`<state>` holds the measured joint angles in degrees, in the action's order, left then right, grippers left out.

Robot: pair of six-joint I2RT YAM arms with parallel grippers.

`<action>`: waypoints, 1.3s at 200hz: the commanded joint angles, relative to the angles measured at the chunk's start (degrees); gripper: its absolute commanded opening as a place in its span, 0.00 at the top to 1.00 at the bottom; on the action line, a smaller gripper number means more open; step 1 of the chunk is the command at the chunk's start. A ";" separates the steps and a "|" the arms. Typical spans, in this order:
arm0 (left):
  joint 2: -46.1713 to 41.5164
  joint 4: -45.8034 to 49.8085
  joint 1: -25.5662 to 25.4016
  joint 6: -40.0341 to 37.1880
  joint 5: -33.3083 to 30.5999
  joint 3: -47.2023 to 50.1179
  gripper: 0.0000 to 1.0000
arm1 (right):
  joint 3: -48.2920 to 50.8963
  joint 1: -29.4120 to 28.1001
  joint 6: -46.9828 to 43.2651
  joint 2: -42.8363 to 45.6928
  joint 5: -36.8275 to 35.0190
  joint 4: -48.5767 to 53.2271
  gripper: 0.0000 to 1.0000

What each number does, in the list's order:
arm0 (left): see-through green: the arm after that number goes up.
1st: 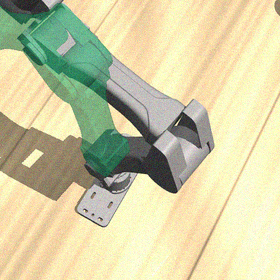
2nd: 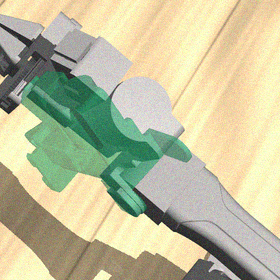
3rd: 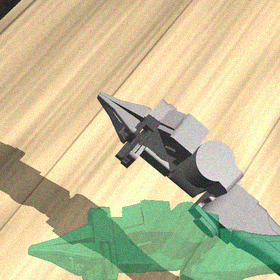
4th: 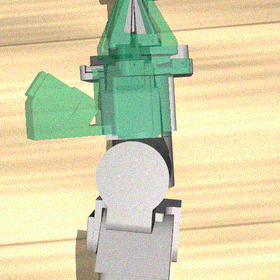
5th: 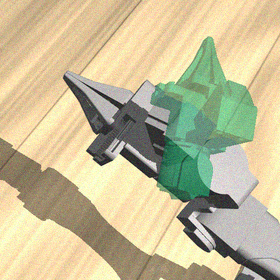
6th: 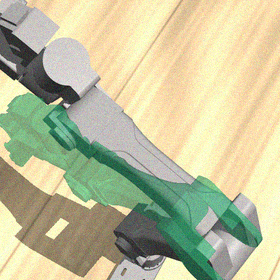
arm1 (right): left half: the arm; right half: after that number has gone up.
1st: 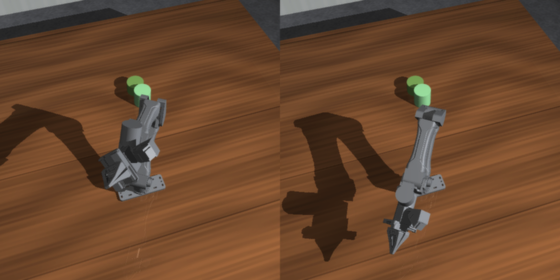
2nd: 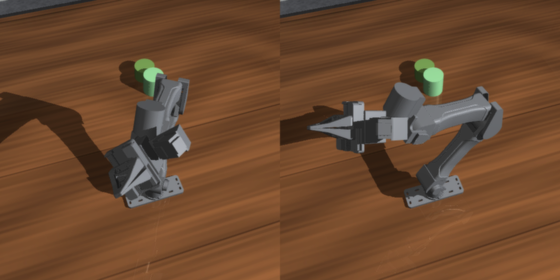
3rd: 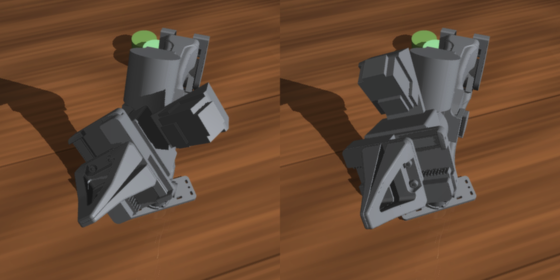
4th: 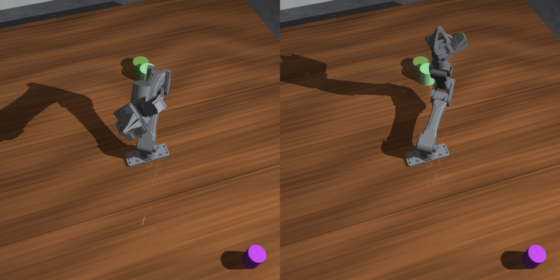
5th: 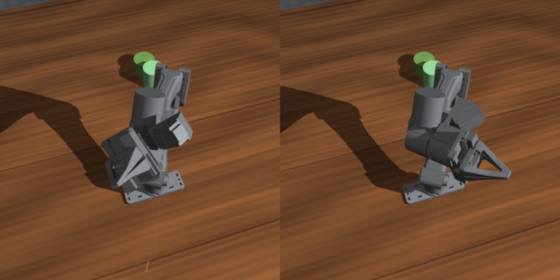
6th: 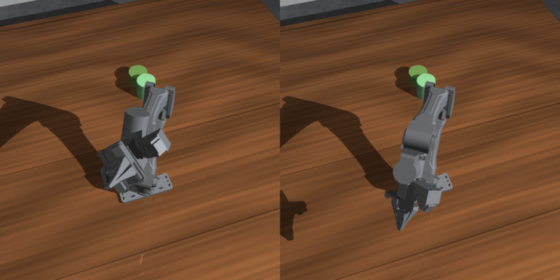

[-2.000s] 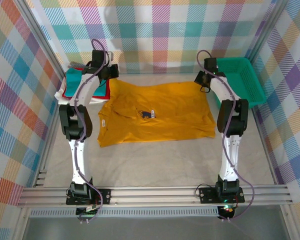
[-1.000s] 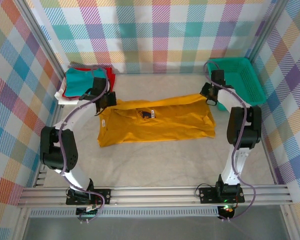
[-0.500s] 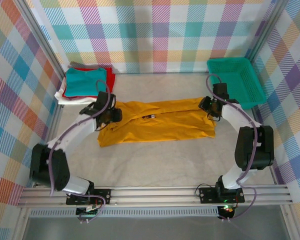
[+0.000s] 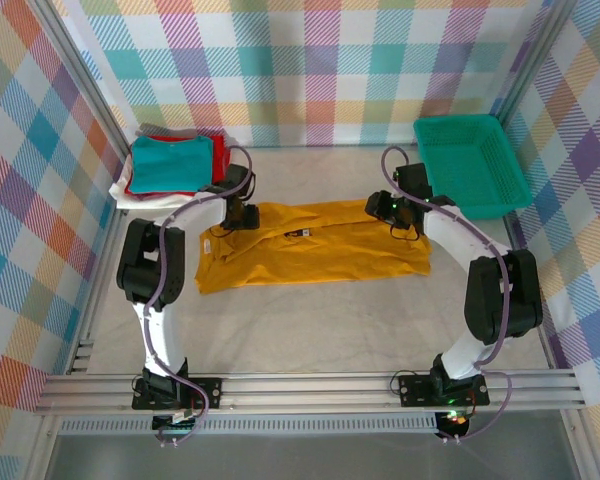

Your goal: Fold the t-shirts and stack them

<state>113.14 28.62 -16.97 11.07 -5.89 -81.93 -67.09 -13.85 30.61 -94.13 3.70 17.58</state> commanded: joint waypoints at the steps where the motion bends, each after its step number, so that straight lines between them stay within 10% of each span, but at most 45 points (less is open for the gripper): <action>1: -0.20 -1.26 0.79 0.88 -2.80 0.22 0.63 | 0.96 0.14 -1.47 1.37 0.24 -0.18 0.52; 45: -6.12 -1.52 -0.10 3.48 -6.17 2.90 1.00 | 1.07 0.14 -1.80 1.82 0.70 0.52 0.52; 173: -21.88 1.36 -8.62 18.17 -8.35 19.79 1.00 | 0.47 0.17 -2.44 0.28 0.47 1.40 0.47; 192: -22.97 1.18 -8.62 15.49 -6.91 16.45 0.75 | 0.16 0.16 -2.42 -0.14 1.19 1.46 0.47; 260: -21.16 3.31 -9.33 14.33 -0.54 7.98 0.69 | 0.28 0.11 -2.74 0.17 1.37 1.40 0.46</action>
<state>92.60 29.82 -26.26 24.95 -7.46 -76.64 -66.81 -13.85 29.10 -94.02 3.77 18.15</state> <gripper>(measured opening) 0.294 0.543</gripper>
